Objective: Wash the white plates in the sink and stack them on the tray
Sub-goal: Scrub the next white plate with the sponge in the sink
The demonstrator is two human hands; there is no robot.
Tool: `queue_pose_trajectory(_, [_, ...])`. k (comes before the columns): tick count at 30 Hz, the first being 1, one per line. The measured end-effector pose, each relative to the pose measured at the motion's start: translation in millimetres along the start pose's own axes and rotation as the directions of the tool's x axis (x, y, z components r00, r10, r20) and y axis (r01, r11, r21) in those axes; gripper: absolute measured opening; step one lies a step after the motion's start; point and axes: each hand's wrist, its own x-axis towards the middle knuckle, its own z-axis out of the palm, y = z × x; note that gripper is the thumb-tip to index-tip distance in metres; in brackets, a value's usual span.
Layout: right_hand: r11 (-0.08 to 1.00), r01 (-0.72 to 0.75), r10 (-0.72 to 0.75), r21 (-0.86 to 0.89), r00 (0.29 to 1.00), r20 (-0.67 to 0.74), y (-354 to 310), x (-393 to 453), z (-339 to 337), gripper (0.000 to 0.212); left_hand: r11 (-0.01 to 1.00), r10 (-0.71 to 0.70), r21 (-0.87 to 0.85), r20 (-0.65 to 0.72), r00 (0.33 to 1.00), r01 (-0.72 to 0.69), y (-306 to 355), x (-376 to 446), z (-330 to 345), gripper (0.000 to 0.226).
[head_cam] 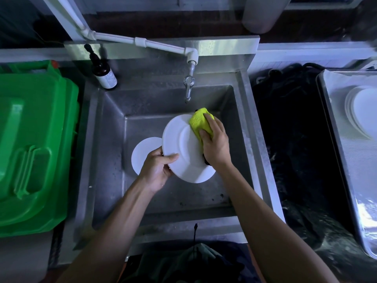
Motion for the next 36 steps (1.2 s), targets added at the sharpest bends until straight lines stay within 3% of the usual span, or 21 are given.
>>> queue_pose_trajectory(7, [1.000,0.008,-0.008,-0.017,0.999,0.032,2,-25,14,0.052,0.999,0.008,0.035,-0.078,0.997,-0.006,0,7,0,0.021])
queue_pose_trajectory(19, [0.997,-0.062,0.059,0.041,0.996,0.068,-12,-52,34,0.049,0.992,-0.062,-0.120,-0.193,0.979,0.040,0,13,1,0.031])
queue_pose_trajectory(26, [0.997,0.079,-0.079,0.002,0.993,0.092,-13,-67,35,0.047,0.974,-0.080,-0.227,-0.233,0.969,0.026,2,14,10,0.038])
queue_pose_trajectory(36, [0.994,0.113,-0.112,-0.002,0.988,0.103,-6,-84,36,0.049,0.936,-0.096,-0.351,-0.239,0.966,0.006,0,18,1,0.041])
